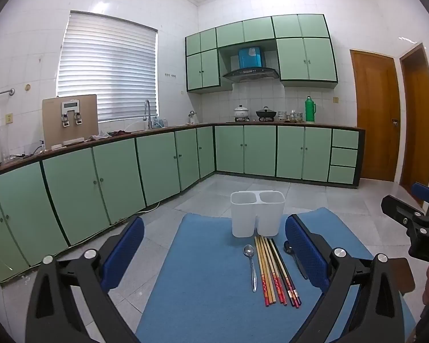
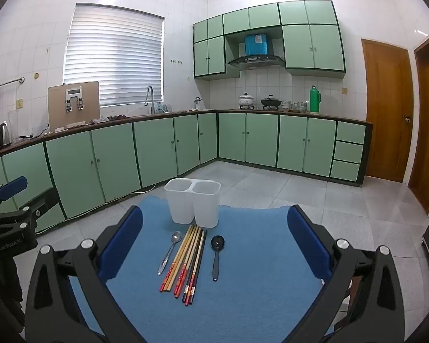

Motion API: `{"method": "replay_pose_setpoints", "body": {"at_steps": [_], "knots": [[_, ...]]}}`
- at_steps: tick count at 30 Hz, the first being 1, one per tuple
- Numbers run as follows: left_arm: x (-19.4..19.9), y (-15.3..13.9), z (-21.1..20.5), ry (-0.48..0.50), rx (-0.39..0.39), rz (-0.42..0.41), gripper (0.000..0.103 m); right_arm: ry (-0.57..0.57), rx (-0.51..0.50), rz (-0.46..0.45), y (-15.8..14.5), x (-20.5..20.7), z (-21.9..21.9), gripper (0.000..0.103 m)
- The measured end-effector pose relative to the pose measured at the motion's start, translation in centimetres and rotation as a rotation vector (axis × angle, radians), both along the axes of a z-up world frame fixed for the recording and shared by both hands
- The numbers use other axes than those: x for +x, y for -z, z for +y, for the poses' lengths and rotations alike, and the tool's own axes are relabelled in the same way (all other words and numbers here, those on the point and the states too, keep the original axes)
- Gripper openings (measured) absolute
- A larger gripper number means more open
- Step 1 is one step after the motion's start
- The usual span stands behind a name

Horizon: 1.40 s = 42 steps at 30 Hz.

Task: Organize utensils

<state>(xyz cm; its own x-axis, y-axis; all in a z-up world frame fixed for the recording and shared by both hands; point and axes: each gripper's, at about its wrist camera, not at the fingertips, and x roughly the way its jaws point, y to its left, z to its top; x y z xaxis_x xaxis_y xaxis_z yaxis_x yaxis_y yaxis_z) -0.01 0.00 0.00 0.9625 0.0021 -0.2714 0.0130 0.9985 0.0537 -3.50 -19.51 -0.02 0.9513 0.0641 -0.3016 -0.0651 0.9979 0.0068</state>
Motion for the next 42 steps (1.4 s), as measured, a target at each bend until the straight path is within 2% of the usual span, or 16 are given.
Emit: {"method": "replay_pose_setpoints", "body": {"at_steps": [42], "knots": [[-0.32, -0.68, 0.58, -0.002, 0.009, -0.003, 0.097, 0.005, 0.005, 0.002, 0.09, 0.18, 0.15, 0.098]]}}
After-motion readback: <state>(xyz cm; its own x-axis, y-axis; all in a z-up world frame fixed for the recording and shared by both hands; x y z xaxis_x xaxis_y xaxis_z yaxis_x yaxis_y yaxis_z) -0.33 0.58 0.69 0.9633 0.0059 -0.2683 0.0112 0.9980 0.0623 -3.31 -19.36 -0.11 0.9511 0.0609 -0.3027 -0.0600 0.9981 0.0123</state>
